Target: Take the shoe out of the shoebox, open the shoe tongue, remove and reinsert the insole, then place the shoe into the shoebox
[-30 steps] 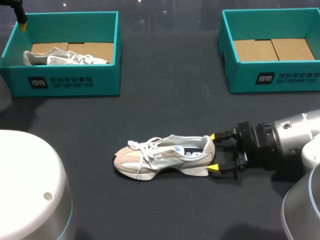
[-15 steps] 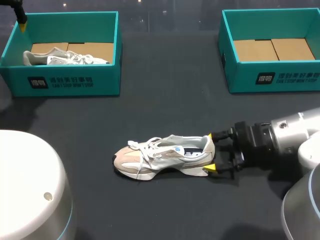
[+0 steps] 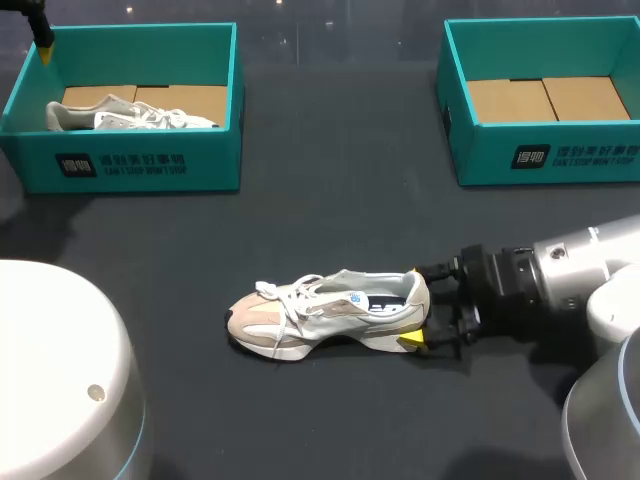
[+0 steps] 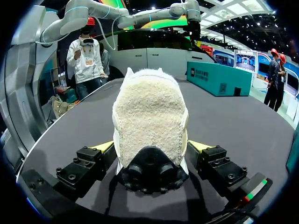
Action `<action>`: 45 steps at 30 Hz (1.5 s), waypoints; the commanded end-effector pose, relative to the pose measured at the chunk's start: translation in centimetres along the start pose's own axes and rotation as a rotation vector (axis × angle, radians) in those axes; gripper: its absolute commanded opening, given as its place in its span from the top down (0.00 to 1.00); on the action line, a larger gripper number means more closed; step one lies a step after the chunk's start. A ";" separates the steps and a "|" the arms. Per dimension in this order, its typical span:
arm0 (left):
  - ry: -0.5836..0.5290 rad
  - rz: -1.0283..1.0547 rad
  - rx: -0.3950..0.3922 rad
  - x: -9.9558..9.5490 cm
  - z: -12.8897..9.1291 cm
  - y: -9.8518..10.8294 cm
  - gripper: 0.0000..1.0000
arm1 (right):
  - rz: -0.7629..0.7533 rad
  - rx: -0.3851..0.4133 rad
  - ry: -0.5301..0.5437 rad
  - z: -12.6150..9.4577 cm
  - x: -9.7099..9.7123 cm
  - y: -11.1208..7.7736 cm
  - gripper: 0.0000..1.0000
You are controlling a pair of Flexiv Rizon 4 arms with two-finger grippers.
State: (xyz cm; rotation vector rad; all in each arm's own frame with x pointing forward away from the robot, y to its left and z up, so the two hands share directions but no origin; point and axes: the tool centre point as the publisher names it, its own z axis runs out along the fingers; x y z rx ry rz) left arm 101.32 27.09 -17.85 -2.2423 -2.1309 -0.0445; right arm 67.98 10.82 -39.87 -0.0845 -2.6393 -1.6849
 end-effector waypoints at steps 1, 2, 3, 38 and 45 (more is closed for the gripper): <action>0.001 0.001 -0.001 0.0 0.0 0.0 0.00 | 0.002 0.005 -0.001 0.8 -0.1 0.0 0.00; 0.001 0.001 -0.001 0.0 0.0 0.0 0.00 | 0.002 0.005 -0.001 0.9 -0.2 0.0 0.00; 0.001 0.001 -0.001 0.0 0.0 0.0 0.00 | 0.003 0.005 0.000 1.0 -0.2 0.0 0.00; 0.001 0.001 -0.001 0.0 0.0 0.0 0.00 | -0.015 -0.006 0.002 2.6 0.0 0.0 1.00; 0.001 0.001 -0.001 0.0 0.0 0.0 0.00 | -0.018 -0.008 -0.002 2.5 0.2 0.0 1.00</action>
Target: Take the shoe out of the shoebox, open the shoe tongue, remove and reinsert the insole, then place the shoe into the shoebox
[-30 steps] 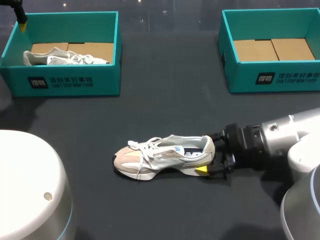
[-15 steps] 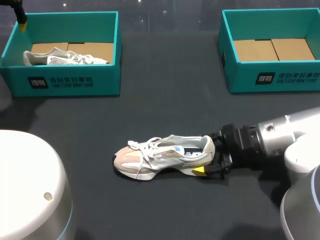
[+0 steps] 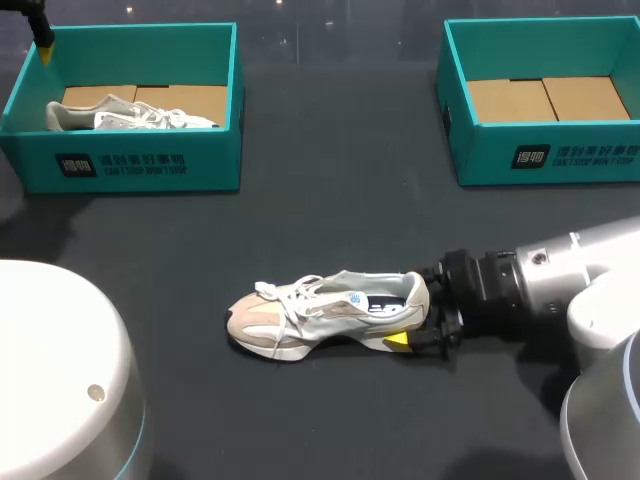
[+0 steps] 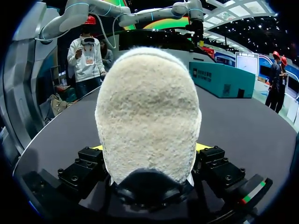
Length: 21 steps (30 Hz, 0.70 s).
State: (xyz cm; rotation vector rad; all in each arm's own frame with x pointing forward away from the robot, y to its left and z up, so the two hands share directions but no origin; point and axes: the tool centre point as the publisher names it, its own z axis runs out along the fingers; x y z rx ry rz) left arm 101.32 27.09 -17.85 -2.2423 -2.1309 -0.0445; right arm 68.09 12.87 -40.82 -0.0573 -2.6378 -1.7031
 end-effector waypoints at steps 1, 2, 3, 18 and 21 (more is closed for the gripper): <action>0.001 0.001 -0.001 0.0 0.0 0.0 0.00 | 0.001 0.002 -0.006 0.2 0.3 0.0 1.00; 0.001 0.001 -0.001 0.0 0.0 0.0 0.00 | 0.002 0.002 -0.008 0.1 0.3 -0.1 1.00; 0.001 0.001 -0.001 0.0 0.0 0.0 0.00 | 0.002 0.002 -0.009 0.1 0.3 -0.1 1.00; 0.001 0.001 -0.001 0.0 0.0 0.0 0.00 | 0.003 -0.004 -0.007 -0.1 0.4 -0.2 1.00; 0.001 0.001 -0.001 0.0 0.0 0.0 0.00 | 0.003 -0.004 -0.007 -0.1 0.4 -0.2 1.00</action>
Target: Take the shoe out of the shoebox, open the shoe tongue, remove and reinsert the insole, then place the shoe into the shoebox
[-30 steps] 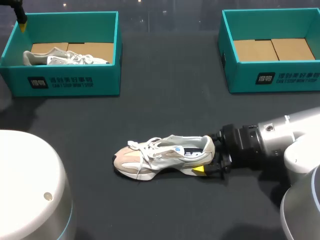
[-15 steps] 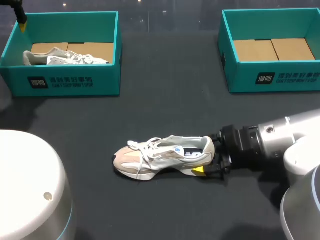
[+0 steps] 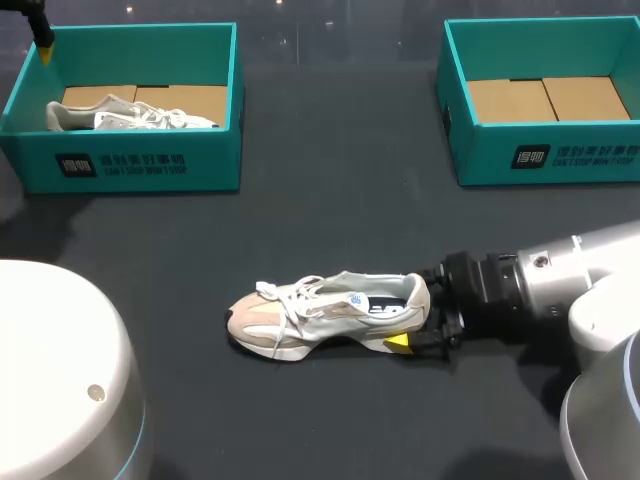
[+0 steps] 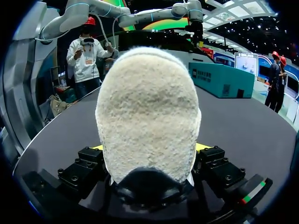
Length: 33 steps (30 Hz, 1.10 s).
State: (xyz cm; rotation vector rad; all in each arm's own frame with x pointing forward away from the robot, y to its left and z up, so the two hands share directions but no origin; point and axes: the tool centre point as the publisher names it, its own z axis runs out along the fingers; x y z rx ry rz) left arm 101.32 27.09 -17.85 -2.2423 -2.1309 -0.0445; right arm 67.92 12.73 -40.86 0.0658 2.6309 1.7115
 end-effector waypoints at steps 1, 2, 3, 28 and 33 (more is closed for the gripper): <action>0.001 0.001 -0.001 0.0 0.0 0.0 0.00 | 0.000 0.003 -0.001 0.0 0.3 -0.1 1.00; 0.001 0.001 -0.001 0.0 0.0 0.0 0.00 | 0.000 0.003 -0.001 0.0 0.3 -0.1 1.00; -0.024 0.015 -0.007 -0.2 -0.6 -0.6 0.00 | 0.000 0.003 -0.001 0.0 0.3 -0.1 1.00; 0.067 -1.135 0.092 -8.0 0.0 -9.2 0.00 | 0.000 0.003 -0.001 0.0 0.3 -0.1 1.00; 0.067 -1.135 0.092 -8.0 0.0 -9.2 0.00 | 0.000 0.003 -0.001 0.0 0.3 -0.1 1.00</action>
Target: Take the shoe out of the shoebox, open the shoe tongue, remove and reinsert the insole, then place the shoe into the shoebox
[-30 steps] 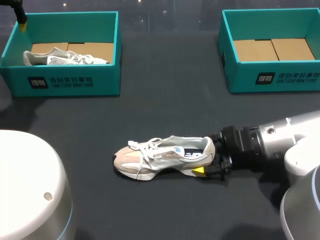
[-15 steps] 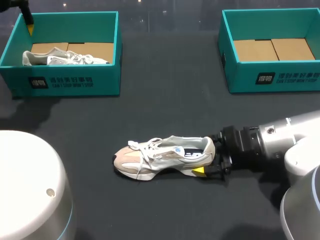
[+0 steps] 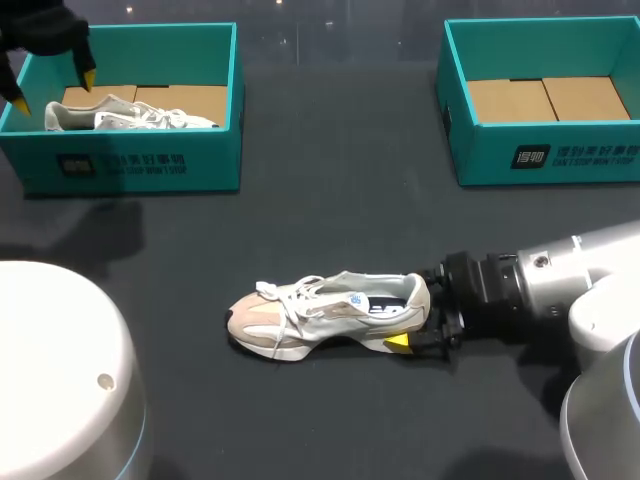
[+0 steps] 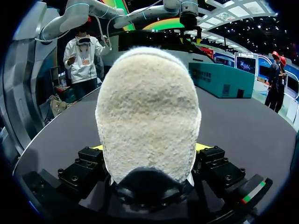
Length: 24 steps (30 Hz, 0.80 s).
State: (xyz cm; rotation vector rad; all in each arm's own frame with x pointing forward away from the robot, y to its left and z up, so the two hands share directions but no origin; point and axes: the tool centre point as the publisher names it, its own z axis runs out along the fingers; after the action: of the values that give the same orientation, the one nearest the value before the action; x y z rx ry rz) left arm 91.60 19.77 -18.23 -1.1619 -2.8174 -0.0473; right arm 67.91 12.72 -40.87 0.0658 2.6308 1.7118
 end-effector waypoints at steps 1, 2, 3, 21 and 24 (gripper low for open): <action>0.038 -0.298 0.025 -0.2 -0.1 -0.1 0.00 | 0.000 0.004 -0.001 0.0 0.2 0.0 1.00; 0.038 -0.298 0.025 -0.2 -0.1 -0.1 0.00 | 0.000 0.004 -0.001 0.0 0.2 0.0 1.00; 0.054 -0.379 0.079 -0.5 -0.5 -1.6 0.00 | 0.000 0.004 -0.001 0.0 0.2 0.0 1.00; -0.066 -1.539 0.248 -1.7 0.2 -17.0 0.00 | 0.000 0.004 -0.001 0.0 0.2 0.0 1.00; -0.066 -1.539 0.248 -1.7 0.2 -17.0 0.00 | 0.000 0.004 -0.001 0.0 0.2 0.0 1.00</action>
State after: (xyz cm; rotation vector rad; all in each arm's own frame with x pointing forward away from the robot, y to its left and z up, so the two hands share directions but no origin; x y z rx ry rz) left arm 81.38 6.17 -18.22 0.0656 -2.9854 0.0613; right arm 67.91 12.72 -40.87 0.0657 2.6307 1.7120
